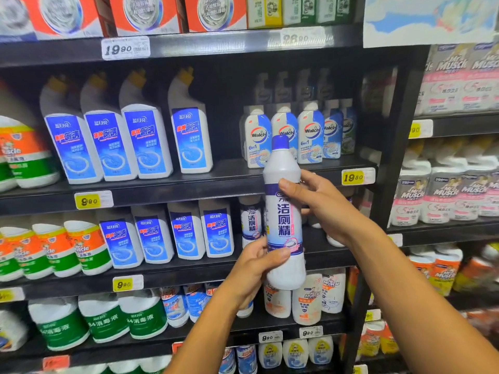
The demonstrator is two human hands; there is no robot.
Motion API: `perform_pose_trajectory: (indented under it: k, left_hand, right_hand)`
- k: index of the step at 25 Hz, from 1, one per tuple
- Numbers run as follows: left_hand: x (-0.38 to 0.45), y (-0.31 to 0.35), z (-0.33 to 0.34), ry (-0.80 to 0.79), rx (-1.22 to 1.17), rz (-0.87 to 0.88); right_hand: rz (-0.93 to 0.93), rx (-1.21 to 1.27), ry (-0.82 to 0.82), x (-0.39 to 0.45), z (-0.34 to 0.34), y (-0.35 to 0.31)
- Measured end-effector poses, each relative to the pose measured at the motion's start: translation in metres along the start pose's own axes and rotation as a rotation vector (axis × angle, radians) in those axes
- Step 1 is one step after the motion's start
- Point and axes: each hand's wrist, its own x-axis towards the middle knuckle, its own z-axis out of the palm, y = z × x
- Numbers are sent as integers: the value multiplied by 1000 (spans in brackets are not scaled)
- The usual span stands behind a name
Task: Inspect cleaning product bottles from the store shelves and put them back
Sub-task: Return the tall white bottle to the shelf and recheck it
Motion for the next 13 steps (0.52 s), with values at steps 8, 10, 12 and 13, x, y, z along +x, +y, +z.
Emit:
perform_pose_trajectory:
  k: [8,10,12,13]
  left_hand:
    - [5,2,-18,-59,85,-17]
    - [11,11,-27,-13,253,48]
    - [18,18,-35,66,424,128]
    - [20,20,-37,97,478,161]
  right_hand:
    - [-72,56,-30,2,1,9]
    - [-145,11,-55,-2,3,8]
    - [-192,-58,-59,-6,9,9]
    - [-202,-75,-62,-7,12,9]
